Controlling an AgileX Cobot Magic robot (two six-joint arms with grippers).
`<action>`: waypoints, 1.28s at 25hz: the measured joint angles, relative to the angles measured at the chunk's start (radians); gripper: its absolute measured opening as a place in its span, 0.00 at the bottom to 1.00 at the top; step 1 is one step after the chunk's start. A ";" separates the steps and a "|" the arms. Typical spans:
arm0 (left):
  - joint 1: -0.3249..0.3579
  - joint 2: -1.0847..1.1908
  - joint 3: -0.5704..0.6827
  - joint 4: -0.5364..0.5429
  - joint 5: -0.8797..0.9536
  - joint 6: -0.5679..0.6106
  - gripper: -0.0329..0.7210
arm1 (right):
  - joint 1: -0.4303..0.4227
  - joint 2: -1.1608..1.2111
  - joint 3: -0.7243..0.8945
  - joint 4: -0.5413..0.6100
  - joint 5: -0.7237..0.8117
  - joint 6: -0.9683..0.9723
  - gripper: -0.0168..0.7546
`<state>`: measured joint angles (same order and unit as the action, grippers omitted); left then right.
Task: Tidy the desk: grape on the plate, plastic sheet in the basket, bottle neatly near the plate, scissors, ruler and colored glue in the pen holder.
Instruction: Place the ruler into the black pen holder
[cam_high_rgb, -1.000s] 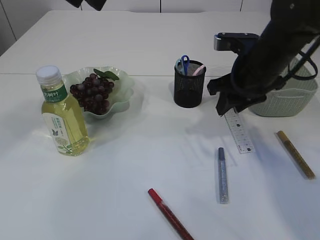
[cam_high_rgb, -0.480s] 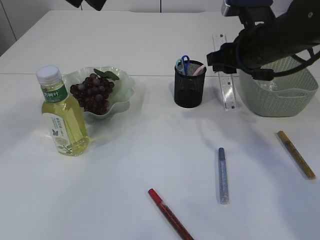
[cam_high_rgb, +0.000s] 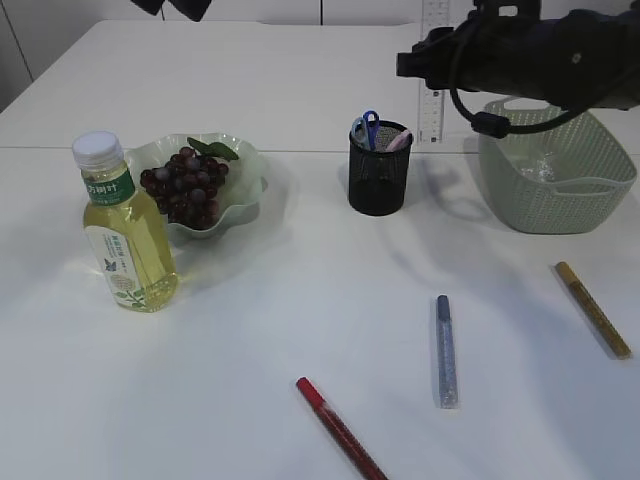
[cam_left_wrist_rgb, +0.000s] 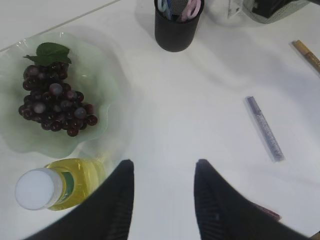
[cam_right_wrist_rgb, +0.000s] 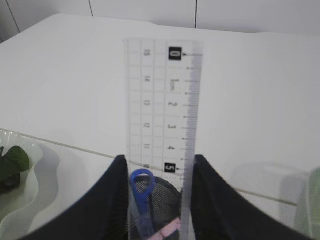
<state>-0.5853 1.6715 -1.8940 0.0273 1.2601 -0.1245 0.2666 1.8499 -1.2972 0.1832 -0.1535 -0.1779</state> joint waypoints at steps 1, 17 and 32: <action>0.000 0.000 0.000 0.000 0.000 0.000 0.44 | 0.007 0.020 -0.020 0.000 -0.010 0.000 0.40; 0.000 0.000 0.000 0.062 0.000 0.000 0.44 | 0.054 0.240 -0.304 -0.035 -0.040 0.000 0.40; 0.000 0.000 0.000 0.083 0.000 0.000 0.44 | 0.054 0.332 -0.340 -0.037 -0.093 -0.073 0.40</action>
<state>-0.5853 1.6715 -1.8940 0.1102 1.2601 -0.1245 0.3204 2.1814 -1.6369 0.1463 -0.2469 -0.2513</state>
